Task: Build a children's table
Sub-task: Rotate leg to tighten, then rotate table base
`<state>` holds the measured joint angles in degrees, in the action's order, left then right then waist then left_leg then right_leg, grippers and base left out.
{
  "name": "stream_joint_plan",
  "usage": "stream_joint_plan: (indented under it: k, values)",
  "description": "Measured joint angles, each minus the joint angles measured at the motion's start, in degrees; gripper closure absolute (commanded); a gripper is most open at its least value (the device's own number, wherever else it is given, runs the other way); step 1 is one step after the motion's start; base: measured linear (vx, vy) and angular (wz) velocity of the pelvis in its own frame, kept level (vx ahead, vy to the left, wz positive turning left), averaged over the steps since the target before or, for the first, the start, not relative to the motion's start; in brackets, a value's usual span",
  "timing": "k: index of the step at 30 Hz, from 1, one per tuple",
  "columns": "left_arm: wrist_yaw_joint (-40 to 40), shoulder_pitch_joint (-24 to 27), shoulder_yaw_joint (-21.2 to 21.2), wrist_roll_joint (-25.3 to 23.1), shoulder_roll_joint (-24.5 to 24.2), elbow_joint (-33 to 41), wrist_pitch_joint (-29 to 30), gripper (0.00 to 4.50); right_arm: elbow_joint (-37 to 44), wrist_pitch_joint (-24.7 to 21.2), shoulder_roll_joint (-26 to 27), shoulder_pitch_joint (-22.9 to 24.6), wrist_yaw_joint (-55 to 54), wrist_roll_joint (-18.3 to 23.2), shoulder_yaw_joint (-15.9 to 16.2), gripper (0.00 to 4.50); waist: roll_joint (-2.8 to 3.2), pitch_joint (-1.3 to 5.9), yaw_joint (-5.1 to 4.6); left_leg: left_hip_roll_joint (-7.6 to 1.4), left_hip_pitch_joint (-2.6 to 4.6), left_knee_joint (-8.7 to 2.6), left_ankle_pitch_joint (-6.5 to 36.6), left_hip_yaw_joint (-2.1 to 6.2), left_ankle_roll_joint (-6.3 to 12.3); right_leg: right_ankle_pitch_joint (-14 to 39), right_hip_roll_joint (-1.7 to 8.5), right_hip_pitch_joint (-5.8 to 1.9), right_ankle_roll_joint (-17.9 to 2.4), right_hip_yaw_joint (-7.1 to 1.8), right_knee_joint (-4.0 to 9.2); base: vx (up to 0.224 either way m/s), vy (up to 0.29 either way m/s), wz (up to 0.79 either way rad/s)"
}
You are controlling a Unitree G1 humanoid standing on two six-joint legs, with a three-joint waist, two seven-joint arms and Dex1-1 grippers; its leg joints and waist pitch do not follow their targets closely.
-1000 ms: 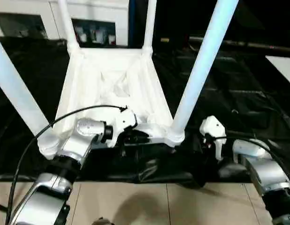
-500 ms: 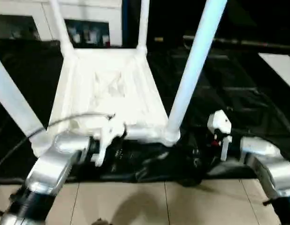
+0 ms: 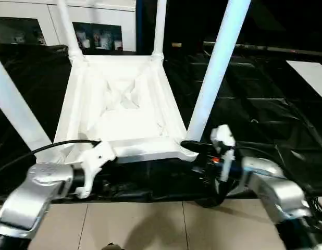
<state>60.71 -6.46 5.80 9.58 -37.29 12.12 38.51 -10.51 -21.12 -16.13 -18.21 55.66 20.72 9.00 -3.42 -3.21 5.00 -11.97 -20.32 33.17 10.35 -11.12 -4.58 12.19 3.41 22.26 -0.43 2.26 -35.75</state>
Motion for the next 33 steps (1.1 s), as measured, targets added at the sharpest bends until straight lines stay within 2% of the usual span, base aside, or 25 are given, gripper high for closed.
stream_joint_plan:
  k: [1, 2, 3, 5, 9, 14, 20, 27, 31, 33]
  values:
    - [-0.1, 0.1, 0.0, -0.34, -0.53, -0.01, -0.03, 1.08, -2.23, 0.8, 1.43, -1.22, -0.4, -0.65, 0.37, 0.46, 0.01, 0.0, -0.02, 0.0, 0.02, 0.02, 0.0, 0.01, -0.01, 0.0, 0.0, 0.01, 0.0, 0.0, -0.07, 0.0, 0.0, 0.0]
    - [-0.32, 0.09, -0.03, -0.5, -0.71, -0.02, -0.03, 0.81, -4.12, 1.54, 2.85, -2.32, -0.95, -1.15, 0.53, 0.46, 0.0, 0.0, -0.03, 0.0, 0.01, 0.03, 0.0, 0.02, -0.01, -0.01, 0.0, 0.03, -0.01, 0.0, -0.11, 0.0, 0.0, 0.0]
    - [-0.48, 0.06, -0.02, -0.53, -0.77, 0.01, -0.03, 0.71, -5.92, 2.37, 4.3, -3.44, -1.68, -1.45, 0.69, 0.46, 0.02, -0.01, -0.01, 0.0, 0.03, 0.02, -0.01, 0.02, -0.03, -0.01, 0.01, 0.03, -0.01, -0.01, -0.14, 0.0, 0.0, 0.0]
    - [-0.96, 0.04, 0.03, -0.54, -0.85, 0.01, -0.01, 0.7, -8.11, 3.84, 6.09, -5.19, -2.74, -2.44, 1.14, 0.46, 0.02, -0.01, -0.01, 0.0, 0.03, 0.02, -0.04, 0.05, -0.08, -0.01, 0.01, 0.04, -0.02, 0.01, -0.2, 0.0, 0.0, 0.0]
    - [-1.49, 0.18, 0.11, -0.54, -1.26, 0.01, 0.03, 0.23, -11.38, 7.29, 8.31, -7.26, -5.93, -3.78, 1.64, 0.46, -0.05, 0.03, 0.17, 0.0, 0.02, 0.03, -0.06, 0.07, -0.11, -0.01, 0.01, 0.02, -0.02, 0.01, -0.22, 0.0, 0.0, 0.0]
    - [-2.24, 0.39, 0.22, -0.54, -1.91, 0.02, 0.06, 0.23, -15.86, 11.03, 10.41, -8.47, -11.07, -5.72, 1.23, 0.46, -0.05, 0.04, 0.02, 0.01, 0.03, 0.06, -0.09, 0.07, -0.16, -0.02, 0.0, 0.02, -0.02, 0.0, -0.24, 0.0, 0.0, 0.0]
    - [-2.12, 1.52, 0.32, -0.31, -2.28, 0.1, 0.41, 0.23, -22.72, 14.53, 11.69, -12.0, -22.85, -8.01, -4.03, 0.46, -0.07, 0.04, 0.2, 0.01, 0.01, 0.06, -0.13, 0.1, -0.23, -0.01, 0.0, 0.04, -0.02, 0.02, -0.31, 0.0, 0.0, 0.0]
    - [-1.07, 2.73, 0.91, 0.83, -3.29, 0.72, 0.2, 0.23, -29.7, 17.79, 11.54, -15.16, -28.72, -9.61, -4.64, 0.46, -0.06, 0.04, -0.02, 0.01, 0.02, 0.06, -0.14, 0.09, -0.25, -0.02, -0.02, 0.08, -0.03, -0.01, -0.37, 0.0, 0.0, 0.0]
    - [-0.75, 4.14, 0.93, 1.11, -3.89, 0.92, -0.29, 0.23, -32.7, 19.32, 11.57, -17.2, -30.96, -10.01, -6.24, 0.46, -0.09, 0.06, 0.18, 0.01, 0.01, 0.08, -0.14, 0.1, -0.25, -0.02, -0.01, 0.06, -0.02, 0.0, -0.38, 0.0, 0.0, 0.0]
    - [-0.1, 5.35, 0.83, 1.46, -4.44, 0.46, -2.65, 0.23, -35.77, 19.99, 11.57, -19.32, -32.78, -10.39, -6.68, 0.46, -0.09, 0.06, 0.09, 0.02, 0.03, 0.09, -0.14, 0.1, -0.25, -0.05, -0.01, 0.06, -0.05, -0.02, -0.39, 0.0, 0.0, 0.0]
